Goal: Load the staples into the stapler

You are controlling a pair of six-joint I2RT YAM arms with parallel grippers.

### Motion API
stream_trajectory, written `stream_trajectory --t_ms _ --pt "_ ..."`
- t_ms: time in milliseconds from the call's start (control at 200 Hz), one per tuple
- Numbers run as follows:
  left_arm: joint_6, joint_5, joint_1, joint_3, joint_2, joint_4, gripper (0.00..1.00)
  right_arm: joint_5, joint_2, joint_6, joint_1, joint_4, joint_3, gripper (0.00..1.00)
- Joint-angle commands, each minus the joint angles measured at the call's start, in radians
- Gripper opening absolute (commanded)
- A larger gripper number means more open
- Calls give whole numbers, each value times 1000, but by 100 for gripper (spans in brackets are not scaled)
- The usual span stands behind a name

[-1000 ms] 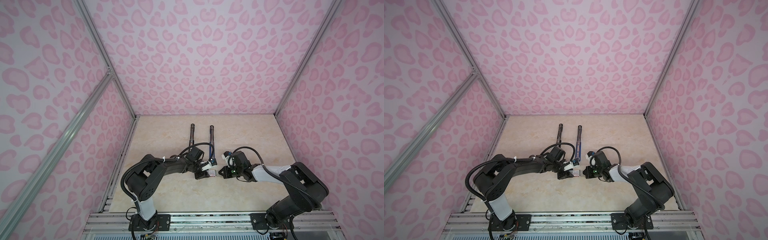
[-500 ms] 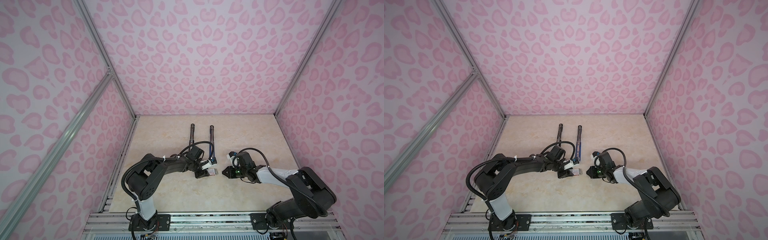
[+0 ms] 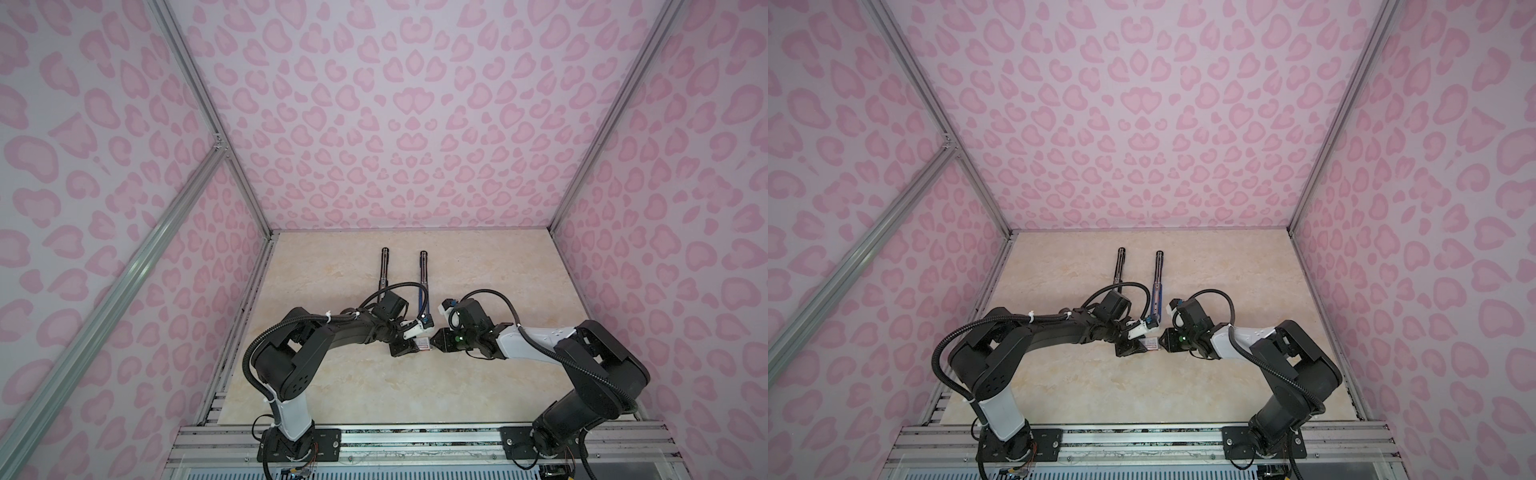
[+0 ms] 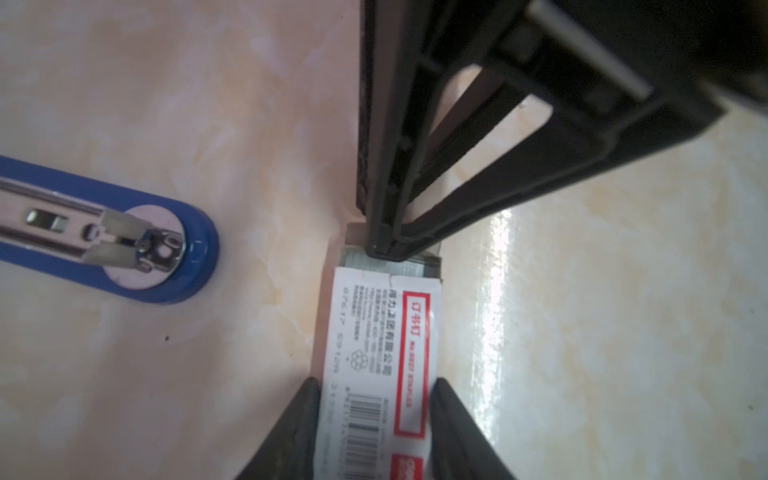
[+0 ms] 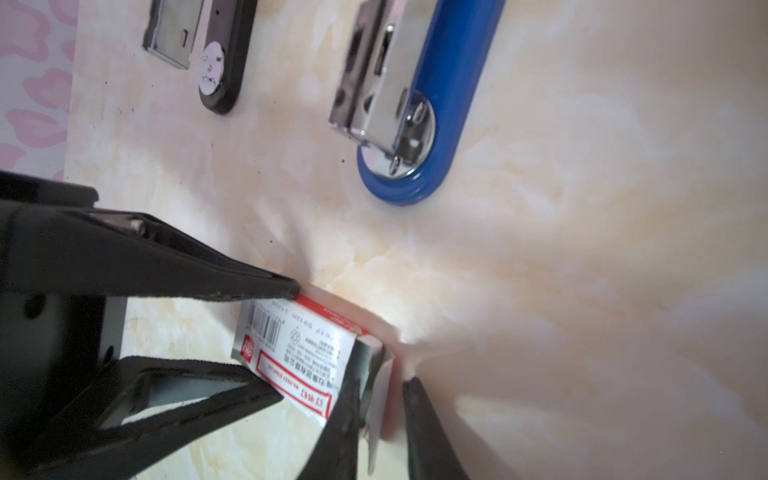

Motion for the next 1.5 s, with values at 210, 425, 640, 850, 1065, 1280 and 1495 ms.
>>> stream_trajectory --t_ms 210,425,640,850,1065,1280,1495 --pt "-1 -2 0 15 14 -34 45 52 -28 -14 -22 -62 -51 2" --pt "-5 -1 0 20 19 -40 45 61 -75 -33 -63 -84 -85 0" --pt "-1 5 0 25 22 -52 45 51 -111 -58 -102 -114 -104 0" --pt "2 9 -1 33 28 -61 40 40 -121 -74 -108 -128 -107 0" --pt "-4 -1 -2 21 12 -46 61 15 -110 -83 -104 -121 -97 0" --pt "30 -8 -3 54 24 -66 66 9 -68 -82 -66 -112 -60 0" --pt "38 12 -18 66 44 -92 66 7 -34 -62 -42 -85 -36 0"
